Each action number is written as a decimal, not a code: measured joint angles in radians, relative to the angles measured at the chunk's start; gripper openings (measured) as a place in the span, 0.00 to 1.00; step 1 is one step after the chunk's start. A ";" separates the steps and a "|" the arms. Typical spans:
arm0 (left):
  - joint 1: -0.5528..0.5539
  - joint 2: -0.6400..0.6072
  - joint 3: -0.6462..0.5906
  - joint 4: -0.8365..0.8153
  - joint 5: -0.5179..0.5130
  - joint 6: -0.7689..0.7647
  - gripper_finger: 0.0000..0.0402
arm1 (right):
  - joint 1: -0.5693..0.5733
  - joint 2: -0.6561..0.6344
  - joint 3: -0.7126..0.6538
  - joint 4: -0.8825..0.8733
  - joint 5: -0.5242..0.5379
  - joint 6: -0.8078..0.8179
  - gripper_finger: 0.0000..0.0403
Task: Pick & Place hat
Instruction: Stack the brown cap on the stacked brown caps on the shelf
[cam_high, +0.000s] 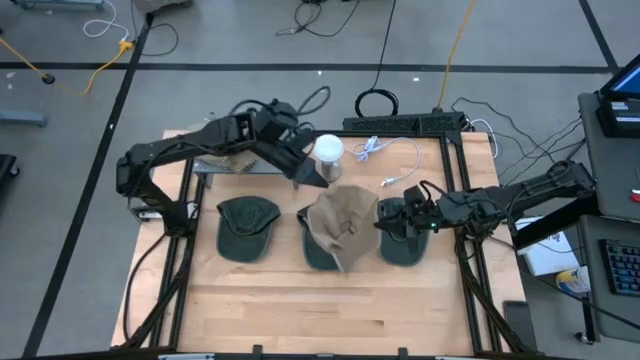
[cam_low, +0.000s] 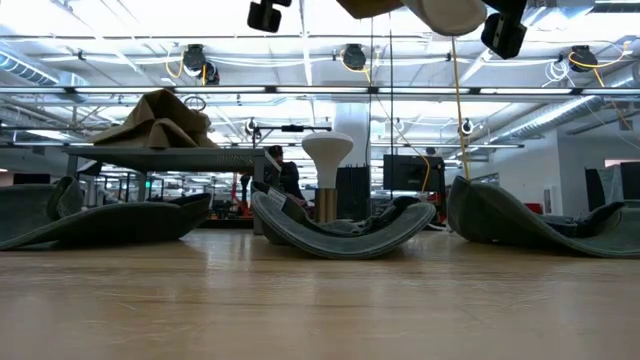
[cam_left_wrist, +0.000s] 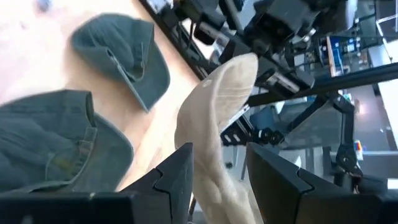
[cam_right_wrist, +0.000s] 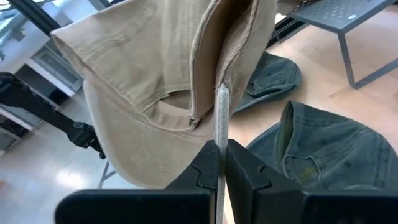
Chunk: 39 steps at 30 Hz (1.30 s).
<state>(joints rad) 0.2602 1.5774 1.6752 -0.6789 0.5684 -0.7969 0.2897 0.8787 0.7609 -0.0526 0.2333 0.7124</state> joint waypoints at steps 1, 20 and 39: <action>-0.003 0.009 0.000 0.002 0.009 -0.003 0.38 | 0.000 0.000 0.000 -0.004 -0.001 0.001 0.01; -0.053 0.053 0.000 -0.029 0.112 -0.041 0.38 | 0.000 -0.019 0.000 -0.035 -0.002 -0.018 0.01; -0.053 0.053 0.000 -0.068 0.063 0.023 0.06 | -0.001 -0.027 0.000 -0.034 -0.027 -0.021 0.06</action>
<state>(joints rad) 0.2071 1.6306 1.6756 -0.7465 0.6316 -0.7743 0.2891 0.8513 0.7612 -0.0868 0.2059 0.6909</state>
